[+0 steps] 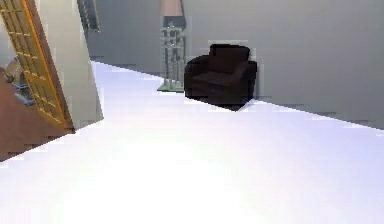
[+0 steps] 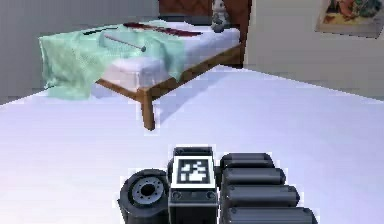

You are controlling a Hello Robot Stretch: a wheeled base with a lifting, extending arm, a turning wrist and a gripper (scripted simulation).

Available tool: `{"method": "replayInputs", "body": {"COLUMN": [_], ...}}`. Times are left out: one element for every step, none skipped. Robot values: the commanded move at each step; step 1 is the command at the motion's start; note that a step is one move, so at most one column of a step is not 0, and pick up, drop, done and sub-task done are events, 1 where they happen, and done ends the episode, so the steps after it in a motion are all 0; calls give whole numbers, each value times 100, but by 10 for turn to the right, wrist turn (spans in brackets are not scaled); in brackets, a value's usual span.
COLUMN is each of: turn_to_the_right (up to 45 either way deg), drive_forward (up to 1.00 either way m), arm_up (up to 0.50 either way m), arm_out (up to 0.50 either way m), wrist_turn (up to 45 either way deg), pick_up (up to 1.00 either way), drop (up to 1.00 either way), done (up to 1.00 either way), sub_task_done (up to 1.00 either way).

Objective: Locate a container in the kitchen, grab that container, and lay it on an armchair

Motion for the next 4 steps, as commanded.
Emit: {"method": "replayInputs", "body": {"turn_to_the_right": [0,0,30,0], "drive_forward": [100,100,0,100], "arm_up": [0,0,0,0], "arm_out": [0,0,0,0], "wrist_turn": [0,0,0,0], "pick_up": [0,0,0,0], "drop": [0,0,0,0], "done": [0,0,0,0], "sub_task_done": [0,0,0,0]}}
